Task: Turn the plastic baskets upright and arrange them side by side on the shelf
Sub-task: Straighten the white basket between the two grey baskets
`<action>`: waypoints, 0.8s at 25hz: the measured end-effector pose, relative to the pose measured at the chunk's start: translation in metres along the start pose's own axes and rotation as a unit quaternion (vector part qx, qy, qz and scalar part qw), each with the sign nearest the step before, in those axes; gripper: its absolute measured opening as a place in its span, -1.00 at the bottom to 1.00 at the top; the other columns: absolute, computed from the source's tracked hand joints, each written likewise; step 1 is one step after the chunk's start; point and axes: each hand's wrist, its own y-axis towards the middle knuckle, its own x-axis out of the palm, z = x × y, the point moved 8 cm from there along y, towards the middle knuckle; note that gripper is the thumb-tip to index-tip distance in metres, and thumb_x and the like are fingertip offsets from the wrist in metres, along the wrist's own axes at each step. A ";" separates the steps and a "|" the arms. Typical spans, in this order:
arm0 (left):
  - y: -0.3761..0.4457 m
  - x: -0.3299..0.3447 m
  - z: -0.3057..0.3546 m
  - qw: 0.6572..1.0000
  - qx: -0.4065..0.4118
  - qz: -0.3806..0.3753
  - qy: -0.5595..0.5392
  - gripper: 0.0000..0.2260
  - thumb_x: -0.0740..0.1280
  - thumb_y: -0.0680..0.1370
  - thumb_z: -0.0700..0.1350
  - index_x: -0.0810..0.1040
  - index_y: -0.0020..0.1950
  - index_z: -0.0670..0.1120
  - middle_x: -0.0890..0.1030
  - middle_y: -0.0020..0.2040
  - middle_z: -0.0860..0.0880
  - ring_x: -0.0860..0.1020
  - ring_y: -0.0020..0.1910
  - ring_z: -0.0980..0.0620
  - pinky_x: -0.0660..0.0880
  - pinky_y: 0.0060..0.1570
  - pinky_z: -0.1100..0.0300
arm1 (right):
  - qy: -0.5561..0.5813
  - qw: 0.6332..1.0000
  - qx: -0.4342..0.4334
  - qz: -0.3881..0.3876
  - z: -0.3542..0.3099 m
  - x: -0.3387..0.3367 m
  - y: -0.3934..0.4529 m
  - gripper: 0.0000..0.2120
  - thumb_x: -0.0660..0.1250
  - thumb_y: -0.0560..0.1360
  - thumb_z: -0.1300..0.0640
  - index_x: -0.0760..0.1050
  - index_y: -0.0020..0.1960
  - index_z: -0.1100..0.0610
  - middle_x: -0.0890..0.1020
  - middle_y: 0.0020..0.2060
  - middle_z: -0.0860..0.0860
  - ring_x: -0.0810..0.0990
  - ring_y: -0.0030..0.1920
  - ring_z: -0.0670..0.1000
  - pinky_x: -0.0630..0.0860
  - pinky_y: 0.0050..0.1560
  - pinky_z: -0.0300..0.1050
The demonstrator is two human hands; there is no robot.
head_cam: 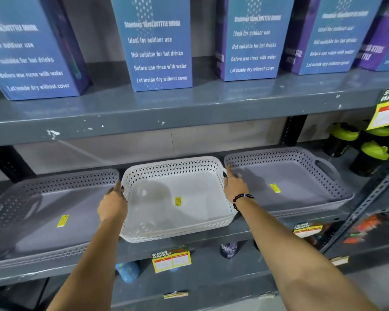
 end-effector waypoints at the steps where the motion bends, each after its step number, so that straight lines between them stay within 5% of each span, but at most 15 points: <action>1: -0.001 0.001 -0.002 1.000 0.007 0.001 0.014 -0.56 0.05 0.62 -0.26 0.24 0.50 -0.04 0.55 0.19 -0.29 0.57 0.05 -0.30 0.44 -0.16 -0.02 | 0.001 1.000 0.001 -0.005 0.001 0.003 -0.001 -0.49 -0.01 0.64 0.16 -0.08 0.55 0.10 0.56 0.14 0.33 0.60 0.08 0.27 0.54 0.04 0.07; 5: -0.002 0.003 -0.005 0.999 0.026 0.011 0.028 -0.49 0.06 0.56 -0.33 0.22 0.51 -0.05 0.52 0.24 -0.28 0.56 0.07 -0.32 0.50 -0.01 -0.08 | -0.010 1.000 0.004 -0.002 0.003 0.006 -0.002 -0.41 0.06 0.59 0.32 -0.07 0.54 0.06 0.58 0.11 0.32 0.61 0.06 0.26 0.55 0.00 0.04; 12: 0.004 0.005 -0.004 0.999 0.033 0.017 0.011 -0.50 0.09 0.56 -0.32 0.24 0.49 -0.05 0.56 0.19 -0.29 0.57 0.04 -0.32 0.50 -0.07 -0.04 | -0.004 1.000 -0.007 -0.014 0.002 0.007 0.002 -0.38 0.07 0.57 0.36 -0.07 0.55 0.08 0.59 0.08 0.33 0.62 0.04 0.26 0.56 0.01 0.05; 16: 0.012 0.004 -0.016 1.000 -0.022 0.002 -0.015 -0.61 0.08 0.61 -0.05 0.28 0.43 -0.09 0.60 0.12 -0.32 0.57 0.05 -0.33 0.48 -0.10 -0.03 | 0.017 1.000 0.013 -0.002 0.007 -0.001 0.009 -0.43 0.11 0.59 0.10 -0.03 0.54 0.09 0.61 0.10 0.27 0.60 0.08 0.25 0.55 0.06 0.07; 20: 0.032 0.016 -0.031 0.994 -0.073 -0.080 -0.035 -0.49 0.10 0.58 0.15 0.28 0.45 -0.09 0.58 0.19 -0.32 0.52 0.19 -0.33 0.46 0.12 -0.06 | 0.106 0.988 0.095 -0.059 0.016 0.010 0.028 -0.30 0.17 0.56 -0.07 -0.13 0.54 0.04 0.33 0.43 0.23 0.44 0.33 0.25 0.42 0.33 0.13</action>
